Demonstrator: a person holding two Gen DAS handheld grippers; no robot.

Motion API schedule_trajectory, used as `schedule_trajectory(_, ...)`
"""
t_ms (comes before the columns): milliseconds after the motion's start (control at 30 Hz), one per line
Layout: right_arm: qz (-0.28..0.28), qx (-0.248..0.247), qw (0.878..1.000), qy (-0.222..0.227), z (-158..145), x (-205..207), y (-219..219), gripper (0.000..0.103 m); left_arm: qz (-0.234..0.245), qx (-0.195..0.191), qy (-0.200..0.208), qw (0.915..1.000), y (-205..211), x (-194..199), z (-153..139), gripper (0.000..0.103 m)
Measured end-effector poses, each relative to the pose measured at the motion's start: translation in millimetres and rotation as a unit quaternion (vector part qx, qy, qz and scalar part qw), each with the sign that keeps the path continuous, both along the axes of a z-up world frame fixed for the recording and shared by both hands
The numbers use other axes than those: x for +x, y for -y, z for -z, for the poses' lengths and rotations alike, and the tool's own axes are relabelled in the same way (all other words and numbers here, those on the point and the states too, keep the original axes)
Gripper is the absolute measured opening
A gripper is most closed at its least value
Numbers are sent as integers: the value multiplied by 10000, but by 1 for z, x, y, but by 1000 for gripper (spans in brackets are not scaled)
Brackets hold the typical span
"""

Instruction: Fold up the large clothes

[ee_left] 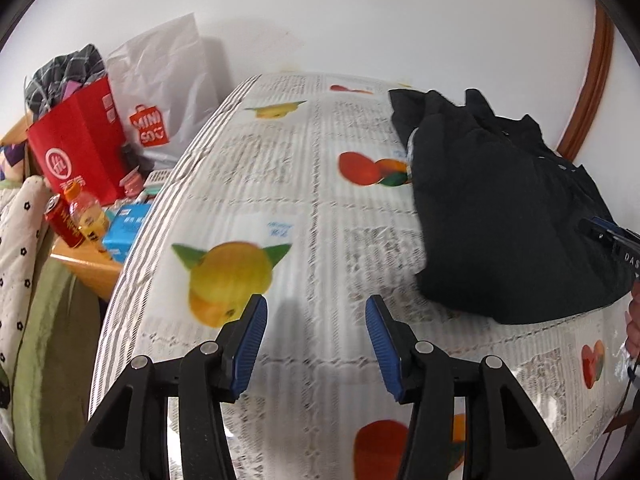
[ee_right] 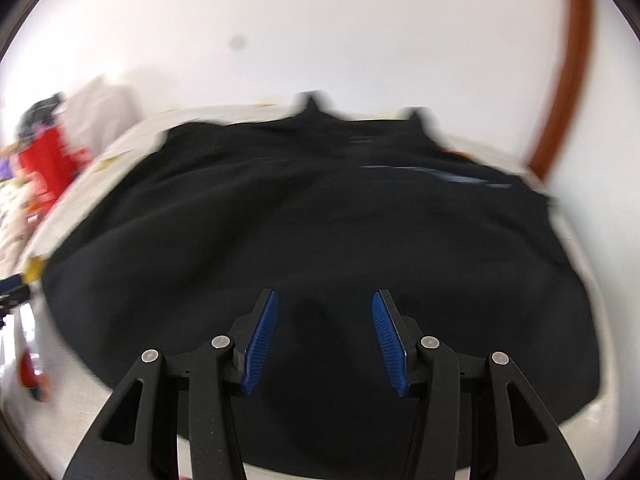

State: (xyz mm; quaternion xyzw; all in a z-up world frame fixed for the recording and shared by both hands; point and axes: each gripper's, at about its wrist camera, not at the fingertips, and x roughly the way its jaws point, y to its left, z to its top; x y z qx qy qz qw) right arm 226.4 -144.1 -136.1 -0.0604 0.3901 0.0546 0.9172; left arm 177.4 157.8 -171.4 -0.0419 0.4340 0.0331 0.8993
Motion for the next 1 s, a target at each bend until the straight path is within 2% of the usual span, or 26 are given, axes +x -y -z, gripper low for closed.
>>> schedule_trajectory(67, -217, -50, 9997, -59, 11, -2, -30, 49, -57, -54, -14, 10000, -6, -2, 3, 49)
schedule_trajectory(167, -429, -381, 9980, -256, 29, -10, -66, 49, -142, -46, -55, 9999, -10, -2, 8, 50)
schedule_trajectory(267, -604, -756, 9953, -57, 28, -32, -90, 49, -183, 67, -33, 9998, -14, -1, 12, 51)
schedule_trajectory(333, -738, -871, 9935, -21, 25, -45, -96, 49, -175, 161, 13, 9997, -15, -1, 13, 53)
schedule_trajectory(467, -1028, -1007, 9896, 60, 22, -61, -106, 49, -119, 68, 85, 9999, -18, 1, 14, 54)
schedule_trajectory(700, -1381, -948, 9859, 25, 22, -72, -125, 52, -209, 244, 116, 9994, -24, 8, 17, 56)
schedule_trajectory(767, -1445, -1016, 9843, 44, 23, -72, -133, 53, -266, 285, 92, 9992, -26, 10, 18, 58)
schedule_trajectory(833, -1561, -1060, 9820, 77, 24, -73, -141, 54, -315, 338, 48, 9989, -28, 12, 20, 65)
schedule_trajectory(1000, -1960, -1212, 9730, 136, 27, -79, -167, 58, -396, 307, 41, 9987, -32, 10, 20, 68)
